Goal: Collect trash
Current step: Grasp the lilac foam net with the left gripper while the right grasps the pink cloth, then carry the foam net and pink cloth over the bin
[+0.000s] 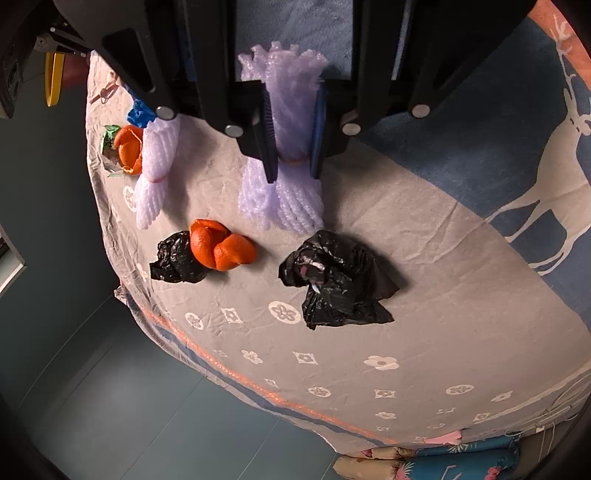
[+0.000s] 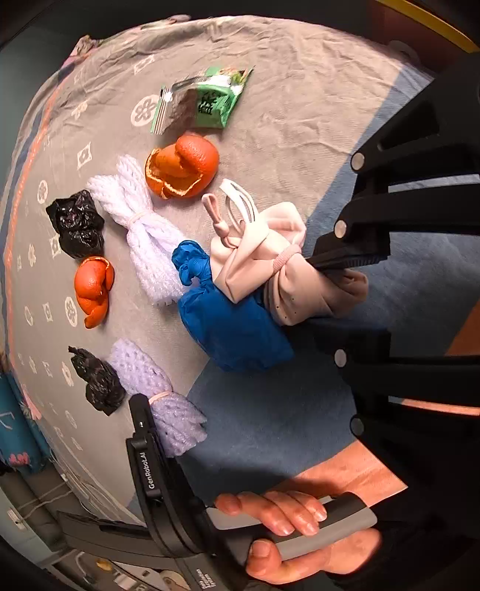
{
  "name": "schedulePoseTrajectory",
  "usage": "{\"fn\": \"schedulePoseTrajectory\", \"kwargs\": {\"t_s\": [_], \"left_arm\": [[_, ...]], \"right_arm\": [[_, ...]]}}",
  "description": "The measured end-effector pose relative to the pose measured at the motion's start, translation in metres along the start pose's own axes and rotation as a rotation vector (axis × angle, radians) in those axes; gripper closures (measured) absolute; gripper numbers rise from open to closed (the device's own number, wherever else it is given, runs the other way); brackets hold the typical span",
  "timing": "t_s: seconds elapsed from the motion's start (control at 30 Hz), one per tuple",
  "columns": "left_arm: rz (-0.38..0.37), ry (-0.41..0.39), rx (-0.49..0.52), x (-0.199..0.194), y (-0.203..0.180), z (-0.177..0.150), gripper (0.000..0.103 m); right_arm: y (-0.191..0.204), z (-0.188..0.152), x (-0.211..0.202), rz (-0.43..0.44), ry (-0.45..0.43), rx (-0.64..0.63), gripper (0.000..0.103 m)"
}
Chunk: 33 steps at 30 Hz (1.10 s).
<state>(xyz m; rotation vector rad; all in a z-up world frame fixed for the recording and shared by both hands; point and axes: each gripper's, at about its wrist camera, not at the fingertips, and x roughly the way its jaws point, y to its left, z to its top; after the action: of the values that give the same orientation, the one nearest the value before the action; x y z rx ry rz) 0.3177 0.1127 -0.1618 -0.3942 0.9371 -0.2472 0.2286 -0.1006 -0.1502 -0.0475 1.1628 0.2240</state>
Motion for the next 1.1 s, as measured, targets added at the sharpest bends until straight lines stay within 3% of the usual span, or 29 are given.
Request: {"fn": "schedulePoseTrajectory", "kwargs": {"t_s": [0.2, 0.4, 0.6, 0.9, 1.1], "left_arm": [[-0.012, -0.022, -0.014, -0.009, 0.007, -0.001, 0.088], [-0.018, -0.038, -0.024, -0.025, 0.009, -0.005, 0.088], [-0.030, -0.075, -0.025, -0.051, -0.002, -0.004, 0.088], [0.005, -0.129, 0.052, -0.101, -0.054, -0.012, 0.088], [-0.030, -0.147, 0.135, -0.126, -0.107, -0.020, 0.088]], "right_arm": [[0.001, -0.009, -0.018, -0.007, -0.009, 0.063, 0.083], [-0.001, -0.022, -0.050, -0.017, -0.077, 0.076, 0.083], [-0.020, -0.040, -0.078, 0.025, -0.115, 0.085, 0.083], [-0.050, -0.057, -0.141, 0.141, -0.205, 0.074, 0.083], [-0.073, -0.072, -0.187, 0.140, -0.277, 0.079, 0.083]]}}
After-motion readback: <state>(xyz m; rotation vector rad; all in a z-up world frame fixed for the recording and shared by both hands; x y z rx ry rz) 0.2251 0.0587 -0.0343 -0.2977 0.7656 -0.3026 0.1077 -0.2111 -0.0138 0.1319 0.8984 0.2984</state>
